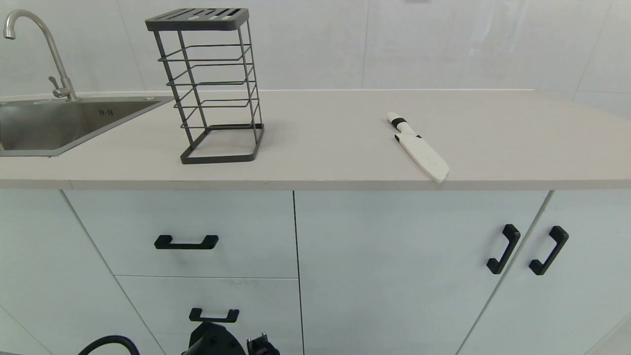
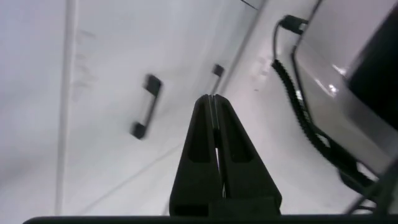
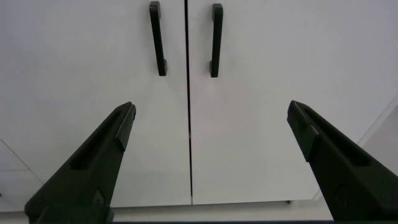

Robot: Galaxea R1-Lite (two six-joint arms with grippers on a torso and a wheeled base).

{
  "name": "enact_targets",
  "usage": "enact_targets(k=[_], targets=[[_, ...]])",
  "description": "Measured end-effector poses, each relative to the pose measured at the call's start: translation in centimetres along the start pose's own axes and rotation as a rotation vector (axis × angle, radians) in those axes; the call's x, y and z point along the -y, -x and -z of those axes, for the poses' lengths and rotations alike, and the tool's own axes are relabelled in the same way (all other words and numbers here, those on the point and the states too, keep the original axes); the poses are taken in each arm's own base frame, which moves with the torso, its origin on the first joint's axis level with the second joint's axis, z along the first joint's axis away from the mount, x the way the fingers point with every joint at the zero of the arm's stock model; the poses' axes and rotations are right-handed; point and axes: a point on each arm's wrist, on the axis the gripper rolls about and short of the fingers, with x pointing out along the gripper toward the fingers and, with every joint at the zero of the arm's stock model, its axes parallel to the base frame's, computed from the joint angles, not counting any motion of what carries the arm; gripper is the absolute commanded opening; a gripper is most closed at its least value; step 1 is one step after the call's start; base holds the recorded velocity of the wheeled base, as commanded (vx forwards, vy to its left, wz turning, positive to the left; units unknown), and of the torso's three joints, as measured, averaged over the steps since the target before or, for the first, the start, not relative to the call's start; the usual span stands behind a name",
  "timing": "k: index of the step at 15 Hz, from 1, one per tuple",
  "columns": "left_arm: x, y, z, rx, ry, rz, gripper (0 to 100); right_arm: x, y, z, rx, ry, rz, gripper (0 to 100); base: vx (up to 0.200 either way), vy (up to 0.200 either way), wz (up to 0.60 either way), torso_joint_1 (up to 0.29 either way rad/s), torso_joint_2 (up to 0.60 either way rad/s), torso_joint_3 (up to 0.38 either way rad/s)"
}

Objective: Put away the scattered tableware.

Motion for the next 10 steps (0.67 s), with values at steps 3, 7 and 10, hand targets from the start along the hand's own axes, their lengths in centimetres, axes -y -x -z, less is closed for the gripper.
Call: enact_targets(k=[3, 7, 10], targets=[[-0.4, 0.2, -0.2, 0.029, 0.03, 0.01, 0, 0.0, 0.0, 0.0, 0.0, 0.0, 0.0, 100, 0.0, 0.0, 0.0, 0.0, 0.0, 0.0], [-2.3, 1.8, -0.6, 0.121, 0.265, -0.03, 0, 0.0, 0.0, 0.0, 0.004, 0.001, -0.008, 100, 0.0, 0.0, 0.0, 0.0, 0.0, 0.0], [-3.4, 4.0, 0.5, 0.213, 0.396, 0.002, 0, 0.1, 0.3, 0.1, 0.037, 0.003, -0.044, 100, 0.0, 0.0, 0.0, 0.0, 0.0, 0.0]])
